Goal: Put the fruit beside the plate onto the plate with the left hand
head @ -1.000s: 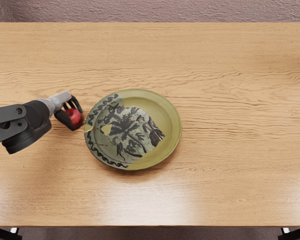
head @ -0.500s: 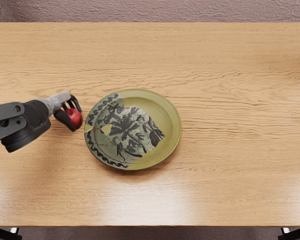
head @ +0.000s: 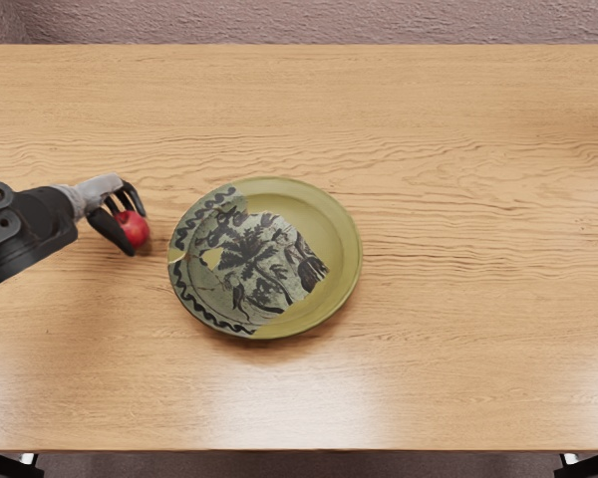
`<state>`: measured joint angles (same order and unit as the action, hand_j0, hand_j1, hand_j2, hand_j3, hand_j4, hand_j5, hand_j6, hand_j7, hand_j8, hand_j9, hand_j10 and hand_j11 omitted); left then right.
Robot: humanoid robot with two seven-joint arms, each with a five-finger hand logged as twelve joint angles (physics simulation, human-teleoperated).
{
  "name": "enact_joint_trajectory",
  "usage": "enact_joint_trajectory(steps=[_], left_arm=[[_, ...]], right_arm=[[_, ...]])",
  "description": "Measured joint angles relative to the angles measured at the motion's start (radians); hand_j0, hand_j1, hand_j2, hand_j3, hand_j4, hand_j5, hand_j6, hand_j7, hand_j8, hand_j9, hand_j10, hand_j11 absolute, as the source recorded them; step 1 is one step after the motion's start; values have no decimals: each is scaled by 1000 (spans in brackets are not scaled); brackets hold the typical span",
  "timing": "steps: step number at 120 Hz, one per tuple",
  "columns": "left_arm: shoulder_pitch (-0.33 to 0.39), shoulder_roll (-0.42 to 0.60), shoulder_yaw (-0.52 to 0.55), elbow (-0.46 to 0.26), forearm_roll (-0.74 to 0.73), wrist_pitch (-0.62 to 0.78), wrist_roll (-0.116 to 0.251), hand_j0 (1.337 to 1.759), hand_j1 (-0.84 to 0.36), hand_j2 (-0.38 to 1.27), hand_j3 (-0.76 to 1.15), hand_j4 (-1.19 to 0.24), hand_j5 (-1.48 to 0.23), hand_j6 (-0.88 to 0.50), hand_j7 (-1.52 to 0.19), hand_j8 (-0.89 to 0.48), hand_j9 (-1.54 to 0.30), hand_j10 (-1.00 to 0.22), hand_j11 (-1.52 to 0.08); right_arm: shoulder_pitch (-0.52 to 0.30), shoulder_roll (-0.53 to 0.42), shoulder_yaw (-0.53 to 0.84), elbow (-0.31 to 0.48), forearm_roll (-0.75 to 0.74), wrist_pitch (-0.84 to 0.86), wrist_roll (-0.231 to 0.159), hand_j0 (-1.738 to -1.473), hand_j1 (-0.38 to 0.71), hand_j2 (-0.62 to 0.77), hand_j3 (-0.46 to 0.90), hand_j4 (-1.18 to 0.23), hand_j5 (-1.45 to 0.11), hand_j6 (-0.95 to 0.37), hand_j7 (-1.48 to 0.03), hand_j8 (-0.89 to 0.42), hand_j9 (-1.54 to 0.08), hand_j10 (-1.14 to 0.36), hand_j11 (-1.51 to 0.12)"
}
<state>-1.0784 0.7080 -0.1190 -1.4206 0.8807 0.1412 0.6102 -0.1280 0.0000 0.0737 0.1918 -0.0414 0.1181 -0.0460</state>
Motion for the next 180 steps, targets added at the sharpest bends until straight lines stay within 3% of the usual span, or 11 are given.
enact_joint_trajectory(steps=[26, 67, 76, 93, 105, 119, 149, 180], left_arm=[[0, 50, -97, -1, -93, -158, 1, 1652, -278, 353, 0, -492, -1268, -259, -1159, -302, -1155, -841, -1160], [-21, 116, -216, 0, -303, -410, 1, 1652, -352, 436, 0, -431, -1296, -205, -1166, -272, -1155, -864, -1159], [-22, 134, -241, 0, -351, -460, 1, 1652, -355, 499, 0, -496, -1273, -249, -1169, -299, -1153, -866, -1156], [-21, 144, -280, 0, -427, -541, 1, 1652, -405, 570, 0, -463, -1282, -228, -1180, -276, -1154, -868, -1157], [-24, 156, -298, 1, -493, -593, 1, 1652, -424, 641, 0, -566, -1277, -227, -1173, -301, -1153, -869, -1155], [-25, 157, -316, 1, -552, -639, 1, 1652, -449, 700, 0, -661, -1280, -235, -1189, -289, -1152, -870, -1154], [-21, 142, -331, 1, -626, -664, 1, 1651, -398, 603, 0, -754, -1267, -250, -1201, -304, -1155, -868, -1158], [-19, 49, -331, 1, -645, -666, 1, 1652, -385, 609, 0, -802, -1257, -276, -1206, -317, -1153, -869, -1155]], right_arm=[[0, 0, 0, 0, 0, 0, 0, -1658, -331, -3, 0, -15, -20, -15, -20, -15, -20, -15, -20], [0, 0, 0, 0, 0, 0, 0, -1658, -331, -3, 0, -15, -20, -15, -20, -15, -20, -15, -20], [0, 0, 0, 0, 0, 0, 0, -1658, -331, -3, 0, -15, -20, -15, -20, -15, -20, -15, -20], [0, 0, 0, 0, 0, 0, 0, -1658, -331, -3, 0, -15, -20, -15, -20, -15, -20, -15, -20], [0, 0, 0, 0, 0, 0, 0, -1658, -331, -3, 0, -15, -20, -15, -20, -15, -20, -15, -20], [0, 0, 0, 0, 0, 0, 0, -1658, -331, -3, 0, -15, -19, -15, -20, -15, -20, -15, -20], [0, 0, 0, 0, 0, 0, 0, -1658, -331, -3, 0, -15, -19, -15, -20, -15, -20, -15, -20], [0, 0, 0, 0, 0, 0, 0, -1658, -331, -3, 0, -15, -19, -15, -20, -15, -20, -15, -20]])
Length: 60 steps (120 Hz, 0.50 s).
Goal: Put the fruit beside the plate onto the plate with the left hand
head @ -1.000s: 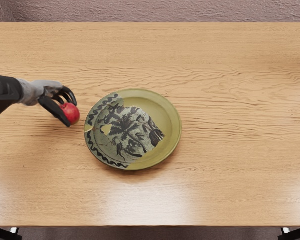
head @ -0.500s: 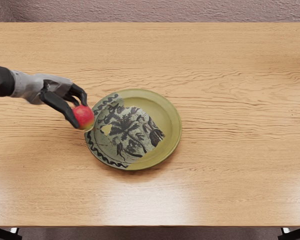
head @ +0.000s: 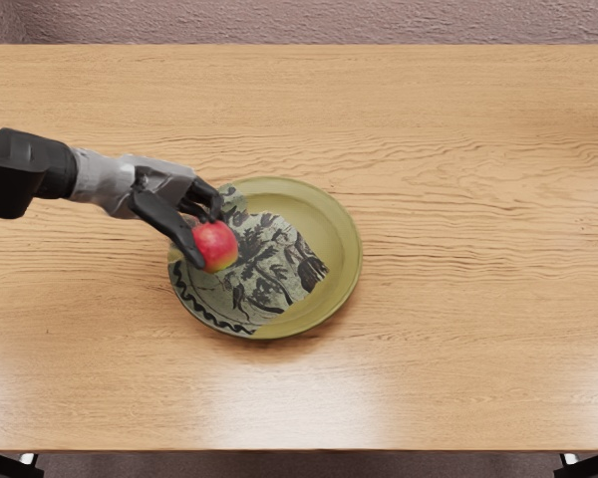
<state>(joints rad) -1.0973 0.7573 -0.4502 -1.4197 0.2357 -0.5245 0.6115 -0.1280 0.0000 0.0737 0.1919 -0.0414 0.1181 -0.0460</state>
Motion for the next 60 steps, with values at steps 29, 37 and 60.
enact_joint_trajectory(steps=[29, 37, 60], left_arm=[[16, -79, 5, 3, 2, 8, -1, 1653, -411, 724, 0, -812, -1262, -282, -1184, -361, -1155, -869, -1158], [16, -79, 7, 5, 3, 11, -1, 1653, -423, 765, 0, -816, -1257, -302, -1174, -360, -1155, -868, -1158], [20, -104, 21, 12, 12, 22, 0, 1655, -412, 799, 0, -770, -1105, -430, -1066, -454, -1050, -798, -1050]], right_arm=[[0, 0, 0, 0, 0, 0, 0, -1658, -331, -3, 0, -15, -20, -15, -20, -15, -20, -15, -20], [0, 0, 0, 0, 0, 0, 0, -1658, -331, -3, 0, -15, -20, -15, -20, -15, -20, -15, -20], [0, 0, 0, 0, 0, 0, 0, -1658, -331, -3, 0, -15, -20, -15, -20, -15, -20, -15, -20]])
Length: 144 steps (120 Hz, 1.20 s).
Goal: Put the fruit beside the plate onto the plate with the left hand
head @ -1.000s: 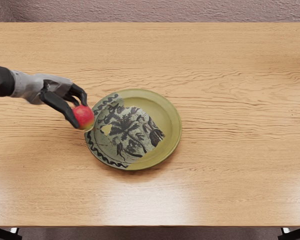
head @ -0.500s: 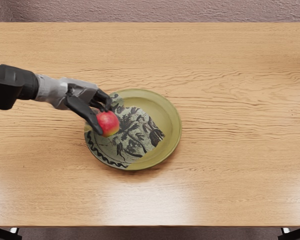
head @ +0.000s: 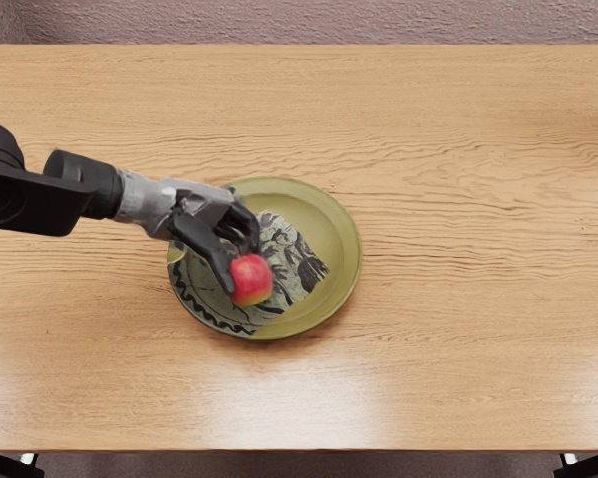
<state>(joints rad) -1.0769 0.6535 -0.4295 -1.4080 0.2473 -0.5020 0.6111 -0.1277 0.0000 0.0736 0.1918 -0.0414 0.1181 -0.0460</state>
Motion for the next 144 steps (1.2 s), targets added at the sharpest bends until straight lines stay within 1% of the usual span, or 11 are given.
enact_joint_trajectory(steps=[7, 29, 46, 63, 87, 97, 108, 118, 123, 138, 144], left_arm=[[-1, 0, 3, 2, 1, 2, 0, 1655, -396, 727, 0, -735, -1039, -449, -1008, -464, -995, -758, -995], [0, 0, 7, 9, 2, 7, 0, 1657, -312, 403, 0, -603, -820, -472, -806, -457, -800, -613, -800], [4, 0, 8, 10, 2, 7, 0, 1658, -218, 241, 0, -499, -666, -433, -659, -415, -656, -504, -656], [8, 2, 8, 10, 1, 8, 0, 1658, -76, 145, 0, -368, -487, -335, -484, -326, -483, -371, -482], [5, 1, 2, 15, 1, 8, 0, 1658, 143, 62, 0, -178, -234, -165, -233, -162, -232, -179, -232], [2, 5, -6, 17, -3, 8, 0, 1658, 207, 43, 0, -123, -161, -114, -160, -112, -160, -123, -159], [6, 23, -42, 19, -8, 7, 0, 1658, 254, 28, 0, -82, -107, -77, -107, -76, -107, -82, -107], [6, 79, -85, 20, -20, -1, 0, 1658, 283, 19, 0, -58, -75, -55, -75, -53, -74, -58, -74], [5, 123, -104, 20, -31, -9, 0, 1658, 294, 16, 0, -49, -63, -46, -62, -45, -62, -48, -62], [7, 404, -143, 29, -49, -40, 0, 1658, 316, 9, 0, -28, -37, -26, -37, -26, -37, -28, -37], [17, 454, -148, 39, -53, -56, 0, 1658, 322, 8, 0, -22, -30, -21, -30, -21, -30, -22, -30]], right_arm=[[0, 0, 0, 0, 0, 0, 0, -1658, -331, -3, 0, -15, -20, -15, -20, -15, -20, -15, -20], [-1, 0, 0, 0, 0, 0, 0, -1658, -331, -3, 0, -15, -20, -15, -20, -15, -20, -15, -20], [0, 0, 0, 0, 0, 0, 0, -1658, -331, -3, 0, -15, -20, -15, -20, -15, -20, -15, -20], [0, 0, 0, 0, 0, 0, 0, -1658, -331, -3, 0, -15, -20, -15, -20, -15, -20, -15, -20], [0, 0, 0, 0, 0, 0, 0, -1658, -331, -3, 0, -15, -20, -15, -20, -15, -20, -15, -20], [0, 0, 0, 0, 0, 0, 0, -1658, -331, -3, 0, -15, -20, -15, -20, -15, -20, -15, -20], [0, 0, 0, 0, 0, 0, 0, -1658, -331, -3, 0, -15, -20, -15, -20, -15, -20, -15, -20], [0, 0, 0, 0, 0, 0, 0, -1658, -331, -3, 0, -15, -20, -15, -20, -15, -20, -15, -20], [-1, 0, 0, 0, 0, 0, 0, -1658, -331, -3, 0, -15, -20, -15, -20, -15, -20, -15, -20], [0, 0, 0, 0, 0, 0, 0, -1658, -331, -3, 0, -15, -20, -15, -20, -15, -20, -15, -20], [0, 0, 0, 0, 0, 0, 0, -1658, -331, -3, 0, -15, -20, -15, -20, -15, -20, -15, -20]])
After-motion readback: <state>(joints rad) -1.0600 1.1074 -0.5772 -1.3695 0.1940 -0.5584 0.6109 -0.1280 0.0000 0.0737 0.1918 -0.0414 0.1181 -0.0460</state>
